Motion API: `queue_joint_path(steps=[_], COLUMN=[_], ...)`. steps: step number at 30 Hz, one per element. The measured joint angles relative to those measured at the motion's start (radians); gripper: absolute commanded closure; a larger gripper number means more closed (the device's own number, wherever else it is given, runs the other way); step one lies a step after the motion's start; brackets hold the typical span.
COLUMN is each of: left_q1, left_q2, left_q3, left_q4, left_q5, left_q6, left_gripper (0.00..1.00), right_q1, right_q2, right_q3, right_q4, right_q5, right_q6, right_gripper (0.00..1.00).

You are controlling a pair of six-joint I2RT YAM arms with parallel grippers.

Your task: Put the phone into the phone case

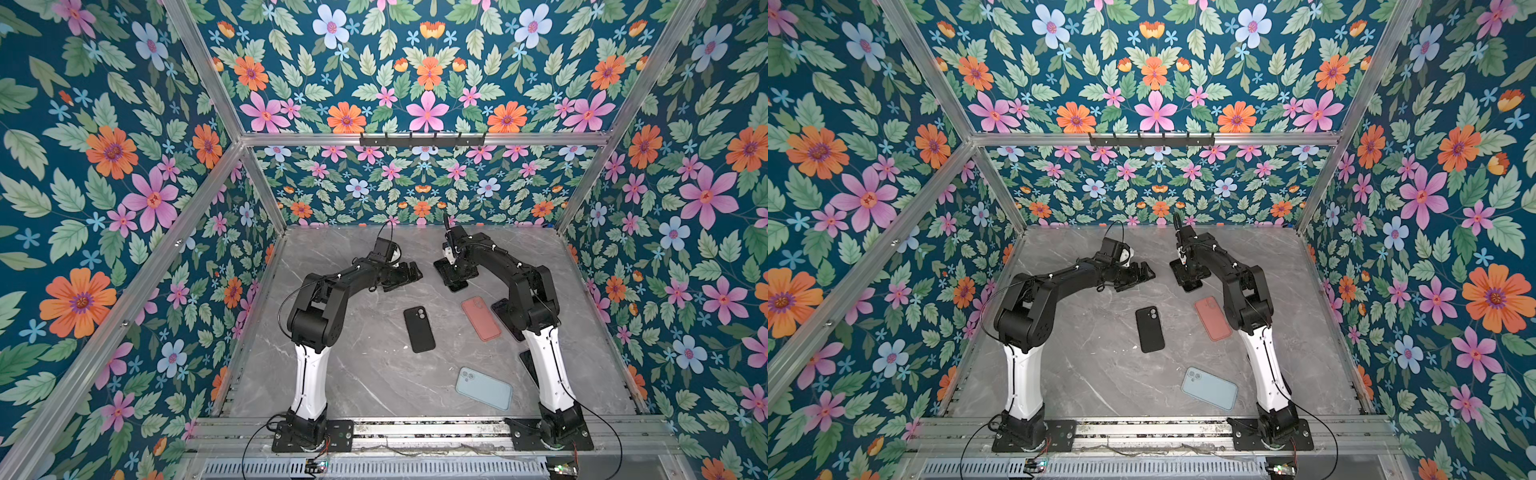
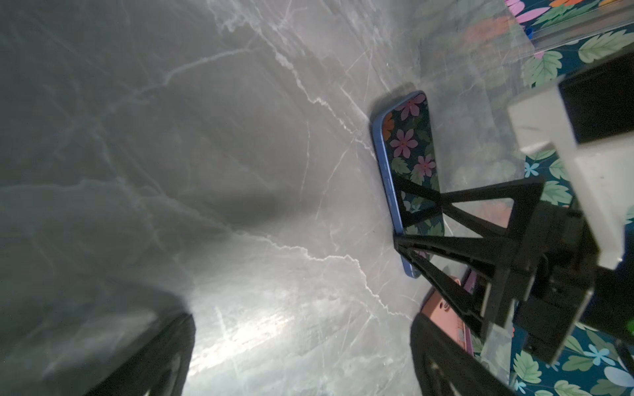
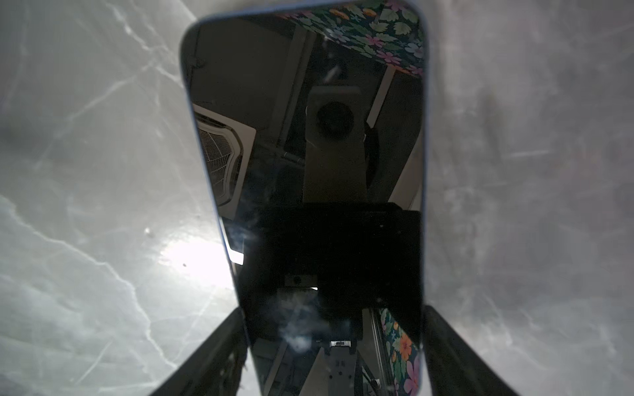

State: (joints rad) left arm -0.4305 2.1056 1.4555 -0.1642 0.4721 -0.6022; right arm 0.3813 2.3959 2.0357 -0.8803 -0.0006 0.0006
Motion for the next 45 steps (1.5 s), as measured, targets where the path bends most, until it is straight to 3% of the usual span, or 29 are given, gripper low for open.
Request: queue_joint_path(steps=[6, 16, 26, 31, 45], left_q1=[0.012, 0.014, 0.035, 0.032, 0.02], left_q2=[0.036, 0.103, 0.191, 0.227, 0.289], left_q3=[0.037, 0.055, 0.029, 0.01, 0.011], left_q4=[0.037, 0.177, 0.447, 0.571, 0.698], left_q5=[0.029, 0.138, 0.253, 0.294, 0.367], left_q6=[-0.03, -0.128, -0.251, -0.32, -0.432], left_gripper=[0.02, 0.11, 0.39, 0.47, 0.74], right_q1=[-0.001, 0.019, 0.035, 0.035, 0.042], right_q2=[-0.018, -0.098, -0.146, -0.154, -0.149], right_q3=[-0.027, -0.162, -0.256, -0.27, -0.265], right_q4=[0.008, 0.065, 0.144, 0.156, 0.163], right_q5=[-0.03, -0.152, -0.245, -0.254, -0.261], right_q6=[0.018, 0.039, 0.068, 0.069, 0.075], right_gripper=[0.36, 0.38, 0.38, 0.38, 0.38])
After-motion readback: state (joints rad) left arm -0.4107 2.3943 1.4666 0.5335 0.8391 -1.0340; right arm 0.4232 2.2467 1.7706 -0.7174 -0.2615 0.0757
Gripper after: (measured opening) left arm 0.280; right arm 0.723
